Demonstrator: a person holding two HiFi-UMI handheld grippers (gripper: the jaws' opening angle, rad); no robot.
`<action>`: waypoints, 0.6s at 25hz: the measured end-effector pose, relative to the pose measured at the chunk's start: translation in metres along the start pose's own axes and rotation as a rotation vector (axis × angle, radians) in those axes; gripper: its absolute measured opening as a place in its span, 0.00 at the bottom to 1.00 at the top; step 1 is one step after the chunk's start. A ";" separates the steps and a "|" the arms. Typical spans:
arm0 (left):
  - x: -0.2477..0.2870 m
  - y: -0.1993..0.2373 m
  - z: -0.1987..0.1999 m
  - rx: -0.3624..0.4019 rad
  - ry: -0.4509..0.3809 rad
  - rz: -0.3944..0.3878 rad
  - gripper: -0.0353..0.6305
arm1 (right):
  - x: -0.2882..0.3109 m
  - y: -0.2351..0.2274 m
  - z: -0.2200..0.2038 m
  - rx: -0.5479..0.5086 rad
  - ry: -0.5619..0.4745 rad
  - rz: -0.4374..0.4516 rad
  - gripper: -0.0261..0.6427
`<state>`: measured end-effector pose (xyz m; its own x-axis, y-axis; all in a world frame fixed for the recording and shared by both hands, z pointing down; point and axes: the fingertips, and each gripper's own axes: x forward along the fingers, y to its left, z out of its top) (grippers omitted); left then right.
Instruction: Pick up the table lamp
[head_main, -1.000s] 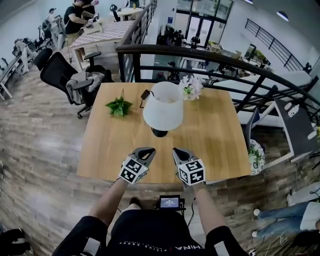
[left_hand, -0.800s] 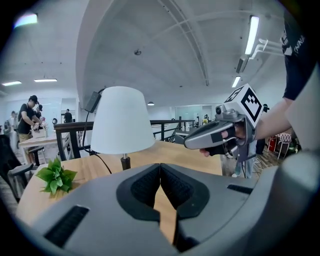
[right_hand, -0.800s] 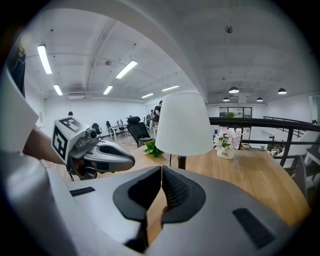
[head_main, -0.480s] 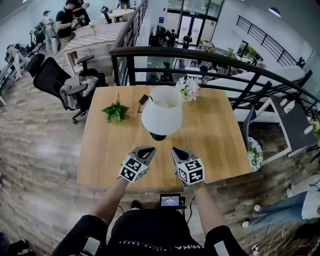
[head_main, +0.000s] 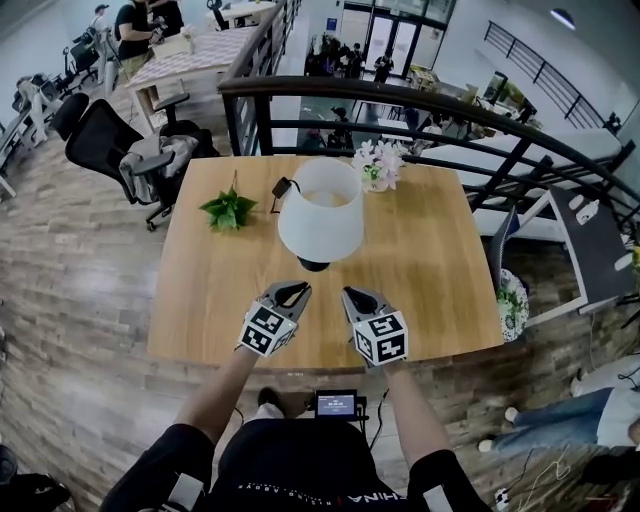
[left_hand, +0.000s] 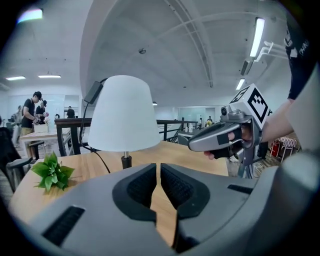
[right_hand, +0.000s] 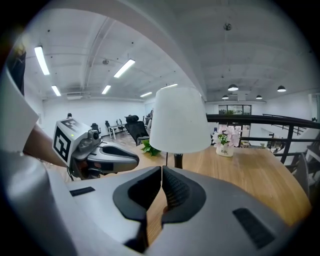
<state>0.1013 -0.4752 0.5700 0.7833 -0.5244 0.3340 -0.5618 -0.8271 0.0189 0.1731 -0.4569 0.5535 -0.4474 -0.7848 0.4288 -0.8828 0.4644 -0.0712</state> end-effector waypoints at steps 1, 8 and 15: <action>0.005 0.003 -0.001 -0.004 -0.001 0.019 0.08 | 0.002 -0.003 -0.001 -0.001 0.002 0.008 0.08; 0.048 0.027 -0.015 -0.047 -0.016 0.142 0.28 | 0.024 -0.021 -0.005 -0.030 0.002 0.058 0.08; 0.089 0.074 -0.031 -0.087 -0.090 0.263 0.31 | 0.061 -0.036 -0.005 -0.031 0.007 0.063 0.08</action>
<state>0.1208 -0.5771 0.6308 0.6259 -0.7376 0.2533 -0.7664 -0.6418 0.0247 0.1782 -0.5194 0.5862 -0.5006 -0.7510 0.4305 -0.8482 0.5249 -0.0706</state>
